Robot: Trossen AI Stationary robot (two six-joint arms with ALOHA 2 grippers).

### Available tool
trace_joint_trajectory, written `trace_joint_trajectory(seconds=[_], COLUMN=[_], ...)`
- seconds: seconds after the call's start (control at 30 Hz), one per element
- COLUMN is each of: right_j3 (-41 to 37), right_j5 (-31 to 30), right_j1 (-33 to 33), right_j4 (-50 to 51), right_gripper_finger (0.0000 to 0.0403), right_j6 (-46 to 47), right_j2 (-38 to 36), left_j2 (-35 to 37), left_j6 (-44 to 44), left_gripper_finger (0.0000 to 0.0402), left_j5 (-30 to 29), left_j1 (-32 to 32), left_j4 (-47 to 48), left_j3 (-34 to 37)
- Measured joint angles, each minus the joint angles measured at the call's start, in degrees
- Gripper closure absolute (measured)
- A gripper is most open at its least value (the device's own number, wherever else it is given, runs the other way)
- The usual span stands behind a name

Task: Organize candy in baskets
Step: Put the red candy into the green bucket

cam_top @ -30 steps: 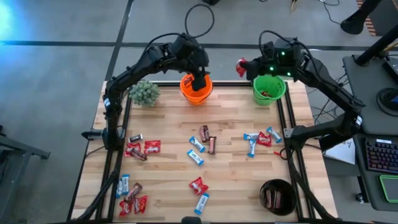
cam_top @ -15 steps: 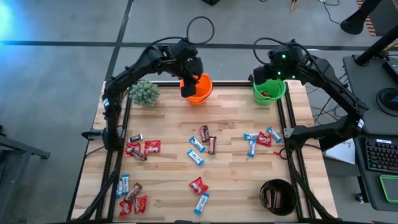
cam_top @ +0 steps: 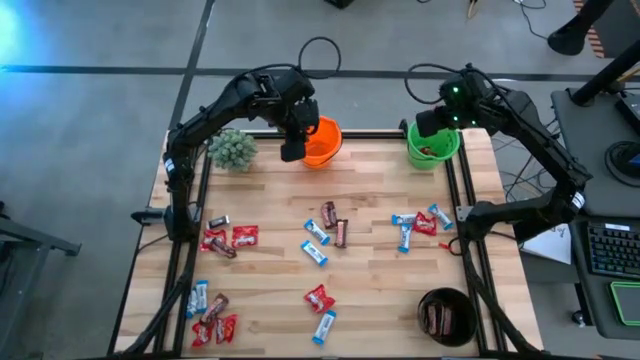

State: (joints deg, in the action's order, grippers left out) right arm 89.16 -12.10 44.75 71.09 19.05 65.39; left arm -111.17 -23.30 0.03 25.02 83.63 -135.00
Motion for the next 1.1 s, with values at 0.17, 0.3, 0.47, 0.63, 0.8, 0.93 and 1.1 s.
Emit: trace_joint_trajectory(seconds=[0.17, 0.3, 0.47, 0.63, 0.8, 0.93, 1.1], right_j3=[-4.2, -7.3, -10.1, -11.1, -11.2, -11.3, -11.3], right_j5=[-0.4, -2.1, -2.1, -2.0, -2.4, -4.0, -4.6], right_j1=[0.9, 2.1, 4.5, 5.5, 5.4, 5.4, 5.4], right_j4=[0.0, -0.9, -1.8, -3.0, -3.2, -3.8, -3.7], right_gripper_finger=[0.0390, 0.0390, 0.0390, 0.0390, 0.0390, 0.0390, 0.0390], right_j6=[-0.9, -2.0, -3.4, -4.8, -5.6, -5.7, -6.2], right_j2=[0.0, 0.1, 0.1, 0.2, 0.8, 2.1, 4.5], left_j2=[0.7, 0.7, 0.7, 1.2, 1.5, 1.6, 1.6], left_j6=[1.4, 2.0, 2.8, 3.5, 3.5, 3.4, 3.3], left_gripper_finger=[0.0264, 0.0264, 0.0264, 0.0264, 0.0264, 0.0264, 0.0264], left_j5=[0.0, 0.0, 0.0, 0.0, 0.1, 0.6, 0.6], left_j1=[0.3, 0.4, 0.4, 0.5, 0.6, 0.6, 0.6], left_j4=[2.4, 4.3, 6.5, 6.4, 6.4, 6.4, 6.4], left_j3=[0.2, 0.4, 0.9, 1.1, 1.1, 1.1, 1.1])
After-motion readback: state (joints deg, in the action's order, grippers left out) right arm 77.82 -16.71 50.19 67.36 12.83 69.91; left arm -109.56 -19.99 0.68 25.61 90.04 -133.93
